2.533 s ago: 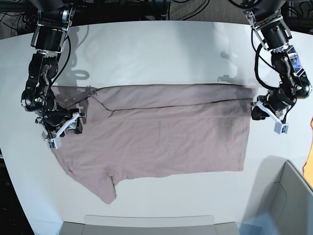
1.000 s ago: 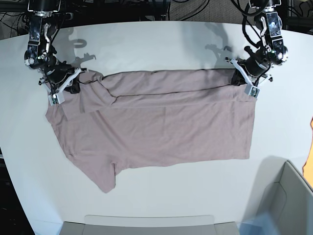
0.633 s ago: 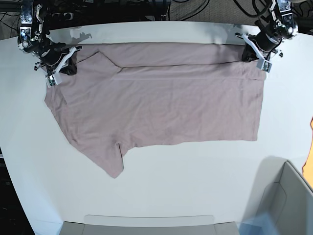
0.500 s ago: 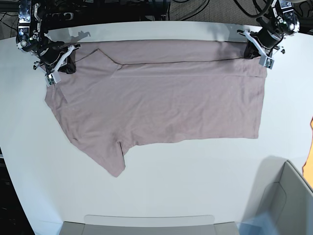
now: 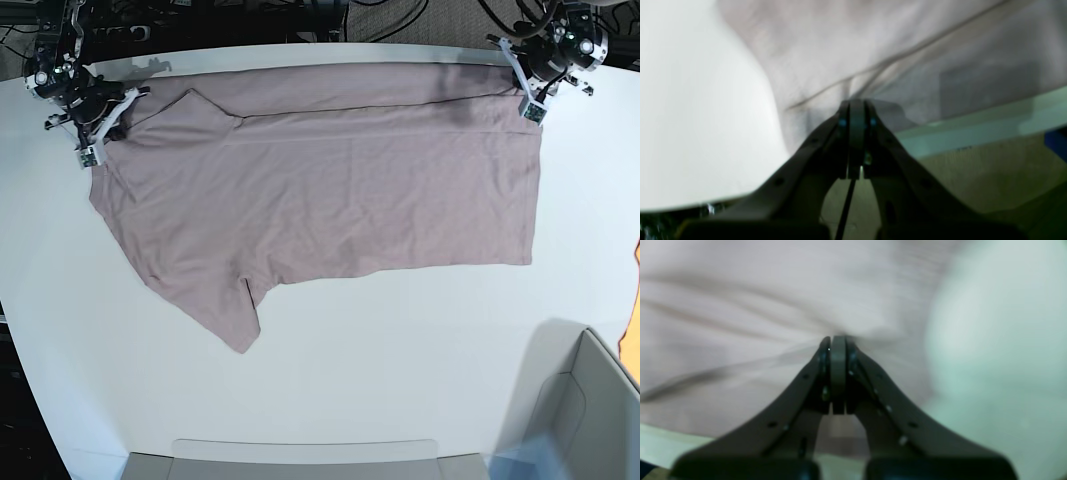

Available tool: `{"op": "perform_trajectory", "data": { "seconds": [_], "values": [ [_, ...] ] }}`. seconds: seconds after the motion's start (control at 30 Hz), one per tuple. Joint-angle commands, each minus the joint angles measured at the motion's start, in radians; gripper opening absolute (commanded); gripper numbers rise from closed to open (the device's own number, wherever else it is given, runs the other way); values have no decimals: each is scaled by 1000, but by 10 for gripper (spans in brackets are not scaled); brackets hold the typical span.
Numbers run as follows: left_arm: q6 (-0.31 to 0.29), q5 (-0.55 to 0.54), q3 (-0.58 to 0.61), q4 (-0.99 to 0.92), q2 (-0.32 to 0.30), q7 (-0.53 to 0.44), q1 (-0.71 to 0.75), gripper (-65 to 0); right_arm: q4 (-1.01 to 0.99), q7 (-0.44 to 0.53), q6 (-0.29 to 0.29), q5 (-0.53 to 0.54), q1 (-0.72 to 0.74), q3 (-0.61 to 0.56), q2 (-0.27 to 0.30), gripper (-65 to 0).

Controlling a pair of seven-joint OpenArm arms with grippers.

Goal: Fold the T-shirt properly
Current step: 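Move both grippers down the shirt toward the hem corners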

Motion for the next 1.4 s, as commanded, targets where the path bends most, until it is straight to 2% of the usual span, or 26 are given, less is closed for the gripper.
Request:
{"op": "perform_trajectory", "data": {
  "seconds": [0.0, 0.27, 0.37, 0.43, 0.67, 0.77, 0.83, 0.9, 0.93, 1.07, 1.17, 1.27, 1.37],
  "values": [
    [5, 5, -5, 20, -12, 13, -22, -650, 35, 5, 9, 18, 5, 14, 11, -650],
    [5, 6, -6, 89, -12, 79, -63, -650, 121, -4, 11, 18, 33, 37, 16, -650],
    [5, 6, -31, 125, -12, 89, -83, -650, 122, -3, 12, 18, 123, 29, 17, -650],
    [5, 6, -60, 130, 10, 91, -114, -650, 101, -12, 12, 16, 240, 17, 11, -650],
    [5, 6, -86, 129, 62, 91, -223, -650, -320, 2, 11, 8, 622, -187, 10, -650],
    [5, 5, -83, 127, 64, 91, -255, -650, -515, 89, 6, 8, 689, -267, 2, -650],
    [5, -3, -83, 129, 64, 91, -273, -650, -597, 140, 4, 8, 695, -318, 2, -650],
    [5, -20, -83, 129, 64, 91, -290, -650, -630, 141, 4, 8, 686, -335, 2, -650],
    [5, -35, -83, 129, 62, 91, -302, -620, -628, 141, 4, 8, 666, -338, 2, -650],
    [5, -157, -83, 125, 56, 94, -338, -533, -582, 97, 9, 8, 579, -336, 5, -650],
    [5, -285, -80, 112, 15, 164, -382, -529, -527, 63, 11, 8, 508, -341, 25, -645],
    [5, -388, -80, 64, 11, 226, -450, -528, -476, 59, 9, 8, 454, -341, 29, -531],
    [5, -411, -80, -3, 16, 243, -506, -528, -430, 59, 11, 8, 402, -341, 33, -432]
  ]
}}
